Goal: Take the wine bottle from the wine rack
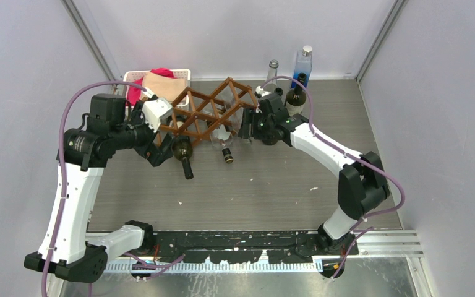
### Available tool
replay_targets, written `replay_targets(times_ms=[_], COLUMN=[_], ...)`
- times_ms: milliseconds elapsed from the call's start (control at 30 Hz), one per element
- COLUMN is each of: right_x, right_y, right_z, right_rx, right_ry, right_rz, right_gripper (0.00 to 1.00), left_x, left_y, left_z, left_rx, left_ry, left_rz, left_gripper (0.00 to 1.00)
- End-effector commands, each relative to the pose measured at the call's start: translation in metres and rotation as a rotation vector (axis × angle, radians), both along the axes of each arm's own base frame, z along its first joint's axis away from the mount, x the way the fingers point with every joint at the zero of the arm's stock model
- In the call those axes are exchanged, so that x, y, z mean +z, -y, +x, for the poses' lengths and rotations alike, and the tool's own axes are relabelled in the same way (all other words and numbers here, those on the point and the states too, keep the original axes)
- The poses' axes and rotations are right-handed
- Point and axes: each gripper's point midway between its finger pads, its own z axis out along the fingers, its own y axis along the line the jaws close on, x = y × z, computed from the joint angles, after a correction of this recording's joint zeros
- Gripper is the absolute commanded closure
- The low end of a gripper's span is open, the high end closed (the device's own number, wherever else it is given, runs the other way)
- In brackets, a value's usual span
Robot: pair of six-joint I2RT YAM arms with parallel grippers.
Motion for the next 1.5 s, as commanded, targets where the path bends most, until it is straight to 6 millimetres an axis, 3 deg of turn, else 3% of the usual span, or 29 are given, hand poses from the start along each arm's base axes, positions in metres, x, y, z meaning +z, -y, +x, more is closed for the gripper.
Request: replay_targets(times_ms=[0,333,633,1067,1467], right_x=[0.016,0.0,0.017,0.041,0.066], right_y=[-0.016,-0.032,-0.029,-0.016,0.007], right_z=[0.02,0.031,0.01,-0.079,-0.138], right_rx=[0.004,0.004,0.016,0.043,0.027], right_ry=[0.105,0.094,0.119,0.081,0.017], right_rz=[0.038,0.057,0.096,0.245,0.391], right_gripper=[0.35,0.52,0.98,0.99,0.99], left_x=[0.016,0.016,0.003,-0.03,-0.034], left_y=[0.002,0.004,0.005,0.009,0.014], left_z=[-0.003,-0.007,-0.01,-0.012,-0.008], left_rx=[-0.023,-0.047,-0.069,-0.177,-0.318], left_ry=[0.068,0.071,0.059,0.088,0.278], left_rz=[-0.026,-0.026,-0.018,0.017,0.073], left_gripper=[0.0,0.0,0.0,0.0,0.0])
